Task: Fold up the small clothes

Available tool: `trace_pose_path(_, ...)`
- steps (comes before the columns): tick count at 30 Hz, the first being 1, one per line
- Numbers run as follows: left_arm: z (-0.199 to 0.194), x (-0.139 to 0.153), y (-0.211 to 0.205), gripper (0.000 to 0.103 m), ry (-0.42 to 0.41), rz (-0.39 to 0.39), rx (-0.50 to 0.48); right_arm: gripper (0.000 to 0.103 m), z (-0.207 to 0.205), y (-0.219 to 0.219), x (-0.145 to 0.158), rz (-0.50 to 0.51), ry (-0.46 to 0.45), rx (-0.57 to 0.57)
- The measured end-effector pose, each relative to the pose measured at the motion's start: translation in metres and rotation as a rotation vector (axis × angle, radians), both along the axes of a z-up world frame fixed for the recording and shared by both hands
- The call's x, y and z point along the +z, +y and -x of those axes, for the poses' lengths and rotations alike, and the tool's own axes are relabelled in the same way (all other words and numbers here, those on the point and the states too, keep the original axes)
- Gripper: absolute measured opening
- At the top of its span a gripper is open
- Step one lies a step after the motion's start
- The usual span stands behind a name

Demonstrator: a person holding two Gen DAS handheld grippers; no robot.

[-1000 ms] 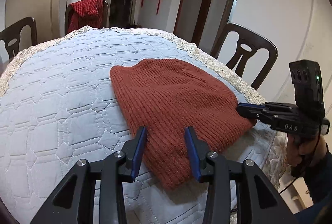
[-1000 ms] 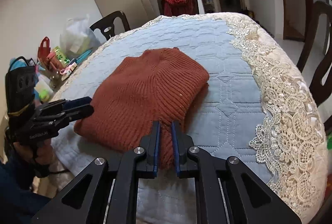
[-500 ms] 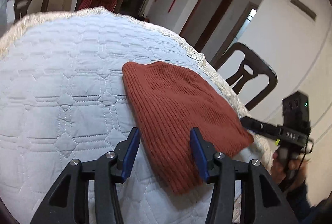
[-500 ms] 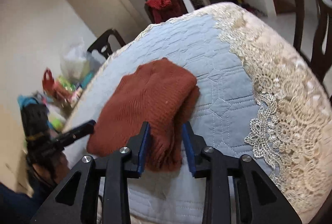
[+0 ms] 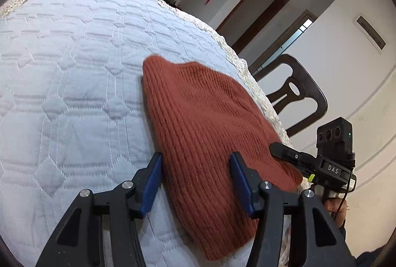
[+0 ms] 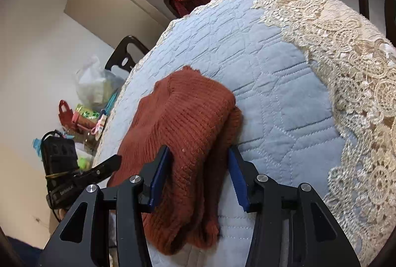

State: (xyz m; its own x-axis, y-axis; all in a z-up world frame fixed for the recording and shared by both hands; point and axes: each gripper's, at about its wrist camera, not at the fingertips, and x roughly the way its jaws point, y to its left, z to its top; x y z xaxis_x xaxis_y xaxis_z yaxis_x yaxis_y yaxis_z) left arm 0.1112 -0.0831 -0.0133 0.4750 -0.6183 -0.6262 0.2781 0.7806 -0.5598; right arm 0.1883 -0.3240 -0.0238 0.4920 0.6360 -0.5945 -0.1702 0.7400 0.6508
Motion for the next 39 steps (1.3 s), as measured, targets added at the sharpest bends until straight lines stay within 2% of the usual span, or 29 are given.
trace_pose_path(3,0.007,-0.002,0.002,0.058,0.01,0.022,0.001,0.048,0.008,0.002,0.0,0.012,0.0,0.023)
trace_pose_path(6,0.002,-0.002,-0.003,0.058,0.004,0.009,0.0,0.048,0.008,0.003,-0.001,0.01,0.005,0.017)
trace_pose_path(12,-0.009,0.0,-0.012,0.059,0.002,-0.017,-0.001,0.041,-0.004,0.006,-0.003,-0.002,0.006,0.016)
trace_pose_path(17,-0.005,0.01,-0.009,0.038,-0.021,-0.021,0.001,0.029,0.004,0.007,0.004,-0.001,-0.01,0.009)
trace_pose_path(19,-0.001,0.017,-0.009,0.036,-0.042,-0.026,-0.003,0.028,0.008,0.009,0.011,-0.003,-0.026,0.007)
trace_pose_path(25,0.01,0.036,-0.003,0.035,-0.106,-0.021,-0.017,0.028,0.019,0.021,0.034,-0.006,-0.087,0.034)
trace_pose_path(31,0.01,0.036,0.014,0.035,-0.098,-0.015,0.003,0.028,0.018,0.035,0.033,-0.011,-0.088,0.058)
trace_pose_path(39,-0.004,0.047,0.055,0.035,-0.129,-0.035,0.077,0.028,-0.01,0.08,0.046,-0.026,-0.131,0.124)
